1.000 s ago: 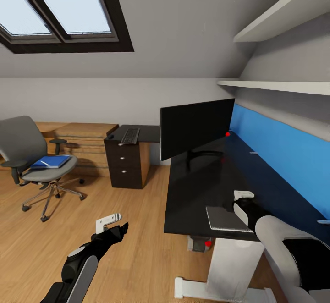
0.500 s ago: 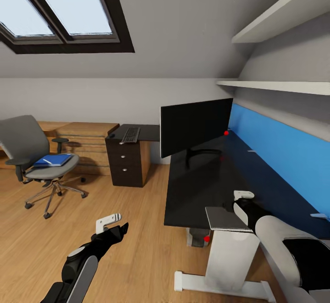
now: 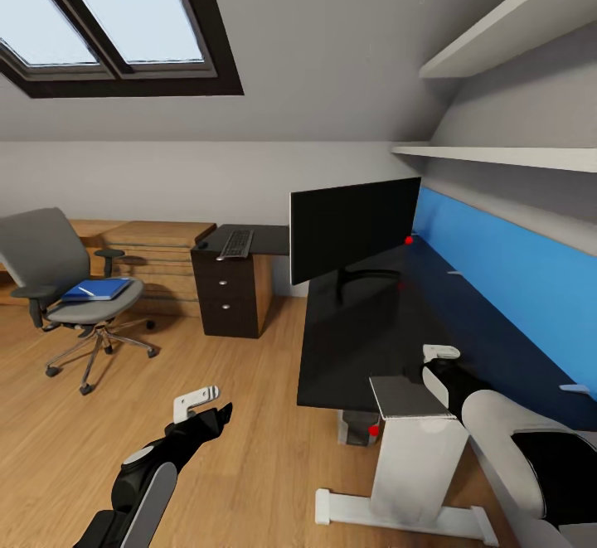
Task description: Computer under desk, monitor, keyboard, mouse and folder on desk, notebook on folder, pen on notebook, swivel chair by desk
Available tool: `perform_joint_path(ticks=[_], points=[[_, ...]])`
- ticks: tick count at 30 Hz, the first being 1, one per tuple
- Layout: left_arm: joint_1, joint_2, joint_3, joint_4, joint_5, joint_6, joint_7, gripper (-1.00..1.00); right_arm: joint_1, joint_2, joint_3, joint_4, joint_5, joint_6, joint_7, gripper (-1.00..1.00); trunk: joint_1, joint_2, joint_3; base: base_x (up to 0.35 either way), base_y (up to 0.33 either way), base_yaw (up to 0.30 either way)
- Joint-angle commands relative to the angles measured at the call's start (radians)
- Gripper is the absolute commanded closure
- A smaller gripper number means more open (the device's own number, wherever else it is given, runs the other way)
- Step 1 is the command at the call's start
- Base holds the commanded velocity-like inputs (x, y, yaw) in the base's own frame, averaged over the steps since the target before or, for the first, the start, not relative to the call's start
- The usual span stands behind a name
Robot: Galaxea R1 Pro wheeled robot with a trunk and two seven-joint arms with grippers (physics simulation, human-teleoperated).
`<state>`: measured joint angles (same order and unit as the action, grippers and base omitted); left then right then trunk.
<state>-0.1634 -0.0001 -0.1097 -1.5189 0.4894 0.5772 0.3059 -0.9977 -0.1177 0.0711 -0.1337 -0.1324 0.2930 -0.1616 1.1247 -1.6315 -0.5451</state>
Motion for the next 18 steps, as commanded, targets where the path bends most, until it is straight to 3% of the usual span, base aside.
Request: perform_joint_path(ticks=[1,18], points=[[-0.001,0.0,-0.001,-0.001,0.011,0.003,0.009,-1.0,0.001,0.0,0.01,0.003,-0.01,0.012,-0.003,-1.0,0.0,0.0,-0.001,0.0,0.0,0.0],[-0.001,0.0,-0.001,0.0,0.011,0.003,0.009,-1.0,0.001,0.0,0.01,0.001,-0.01,0.012,-0.003,-1.0,0.0,0.0,-0.001,-0.051,0.0,0.0]])
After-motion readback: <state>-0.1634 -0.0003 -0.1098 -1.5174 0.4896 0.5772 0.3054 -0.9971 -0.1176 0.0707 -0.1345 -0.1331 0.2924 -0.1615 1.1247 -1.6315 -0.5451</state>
